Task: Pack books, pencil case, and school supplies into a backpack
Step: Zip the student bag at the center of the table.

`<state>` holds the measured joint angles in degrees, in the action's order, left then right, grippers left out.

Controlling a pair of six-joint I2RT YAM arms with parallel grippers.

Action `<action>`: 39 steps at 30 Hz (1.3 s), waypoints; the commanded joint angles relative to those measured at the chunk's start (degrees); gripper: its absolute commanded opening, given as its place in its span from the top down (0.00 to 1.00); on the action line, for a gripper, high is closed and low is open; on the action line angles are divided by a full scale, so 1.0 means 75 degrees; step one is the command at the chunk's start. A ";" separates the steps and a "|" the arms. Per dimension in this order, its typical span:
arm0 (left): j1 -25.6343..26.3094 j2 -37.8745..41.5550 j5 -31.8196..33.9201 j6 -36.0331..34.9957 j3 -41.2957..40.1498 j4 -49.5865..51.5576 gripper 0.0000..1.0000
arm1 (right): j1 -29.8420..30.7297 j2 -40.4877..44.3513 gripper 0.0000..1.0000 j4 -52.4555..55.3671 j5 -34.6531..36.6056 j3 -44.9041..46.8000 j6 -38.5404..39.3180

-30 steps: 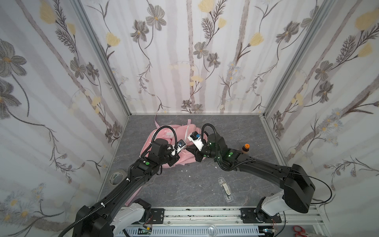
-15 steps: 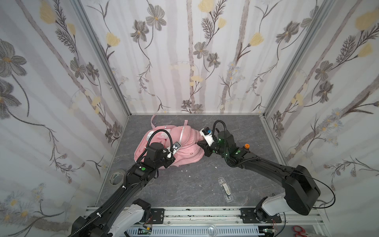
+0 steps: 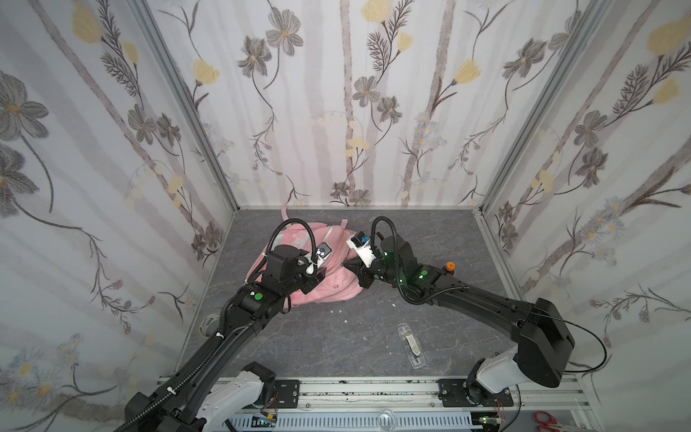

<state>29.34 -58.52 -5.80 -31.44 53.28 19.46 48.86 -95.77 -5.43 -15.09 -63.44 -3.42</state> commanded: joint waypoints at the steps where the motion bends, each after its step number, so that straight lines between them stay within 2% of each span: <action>1: 0.0265 -0.0381 -0.0213 -0.0147 0.0344 0.0599 0.42 | 0.0106 0.0052 1.00 -0.0717 -0.0280 -0.0147 -0.0200; 8: 0.0348 -0.0494 -0.0088 -0.0337 0.0167 0.0613 0.51 | 0.0100 0.0136 1.00 -0.0519 -0.0033 -0.0109 -0.0153; 14: 0.0350 -0.0158 -0.0488 -0.0442 0.0110 0.0993 0.64 | 0.0106 0.0118 1.00 -0.0439 0.0114 -0.0093 -0.0188; 17: 0.0364 -0.0019 -0.0727 -0.0273 0.0191 0.1116 0.64 | 0.0100 0.0105 1.00 -0.0453 0.0155 -0.0140 -0.0224; 20: 0.0363 0.0135 -0.0866 -0.0003 0.0202 0.0955 0.57 | 0.0106 0.0065 1.00 -0.0458 0.0162 -0.0201 -0.0235; 23: 0.0365 0.0129 -0.0934 0.0079 0.0135 0.0778 0.56 | 0.0100 0.0057 1.00 -0.0538 0.0142 -0.0245 -0.0272; 34: 0.0375 -0.0769 -0.0407 -0.0278 0.0273 0.0467 0.60 | 0.0088 -0.0012 1.00 -0.0398 -0.0180 -0.0412 -0.0154; 35: 0.0377 -0.0825 -0.0357 -0.0338 0.0247 0.0460 0.63 | 0.0096 0.0007 1.00 -0.0376 -0.0190 -0.0407 -0.0137; 39: 0.0377 -0.0893 -0.0293 -0.0514 0.0086 0.0415 0.88 | 0.0083 0.0071 1.00 -0.0331 -0.0171 -0.0378 -0.0095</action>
<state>32.18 -65.04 -9.41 -33.17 54.50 24.08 49.50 -95.96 -2.76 -14.79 -65.36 -4.45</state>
